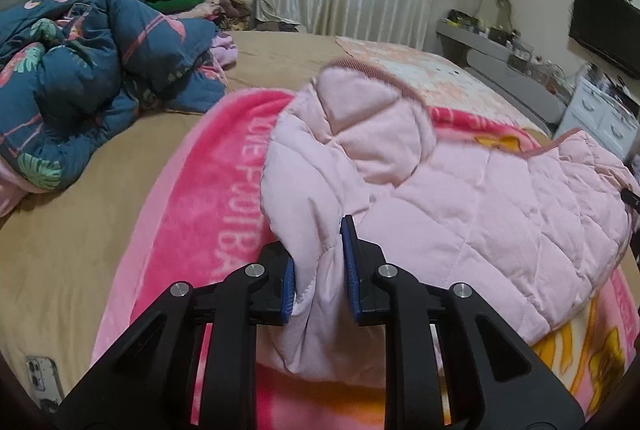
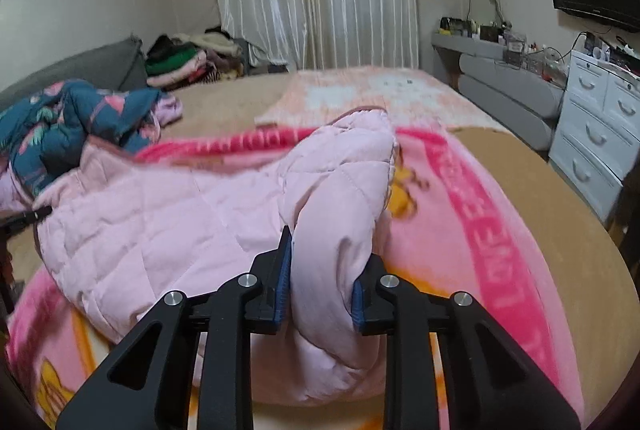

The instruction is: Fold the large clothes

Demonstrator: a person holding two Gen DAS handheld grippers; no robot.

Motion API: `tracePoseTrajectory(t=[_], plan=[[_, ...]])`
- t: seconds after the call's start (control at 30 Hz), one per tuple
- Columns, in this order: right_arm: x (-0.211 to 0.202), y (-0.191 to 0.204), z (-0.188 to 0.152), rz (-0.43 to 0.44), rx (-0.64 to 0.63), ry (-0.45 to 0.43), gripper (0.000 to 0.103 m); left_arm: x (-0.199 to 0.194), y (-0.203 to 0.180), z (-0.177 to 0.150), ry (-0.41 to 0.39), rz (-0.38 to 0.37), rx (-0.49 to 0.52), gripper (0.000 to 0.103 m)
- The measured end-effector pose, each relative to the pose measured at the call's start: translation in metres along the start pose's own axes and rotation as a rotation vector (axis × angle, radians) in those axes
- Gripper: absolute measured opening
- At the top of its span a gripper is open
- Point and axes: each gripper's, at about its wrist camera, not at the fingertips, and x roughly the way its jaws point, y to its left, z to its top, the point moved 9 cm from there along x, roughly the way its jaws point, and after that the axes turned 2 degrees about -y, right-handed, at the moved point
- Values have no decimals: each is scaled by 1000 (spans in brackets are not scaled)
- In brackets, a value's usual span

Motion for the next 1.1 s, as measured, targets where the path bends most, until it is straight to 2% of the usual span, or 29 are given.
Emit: tracePoseTrajectory(t=[0.13, 0.3, 0.5, 0.67, 0.83, 1.0, 1.1], plan=[[25, -3, 16, -27, -2, -2, 22, 18, 5, 18, 8, 28, -32, 13], [58, -14, 19, -53, 40, 19, 22, 37, 4, 21, 17, 71, -26, 13], [102, -22, -4, -97, 51, 105, 22, 72, 13, 8, 92, 141, -12, 13], [124, -27, -27, -120, 67, 173, 23, 85, 18, 0, 114, 154, -10, 14], [135, -34, -43, -141, 84, 207, 26, 92, 18, -3, 122, 157, -7, 16], [138, -31, -46, -174, 34, 223, 28, 96, 20, -4, 128, 166, -10, 17], [133, -34, -46, -172, 42, 229, 35, 95, 21, -5, 128, 161, -23, 17]])
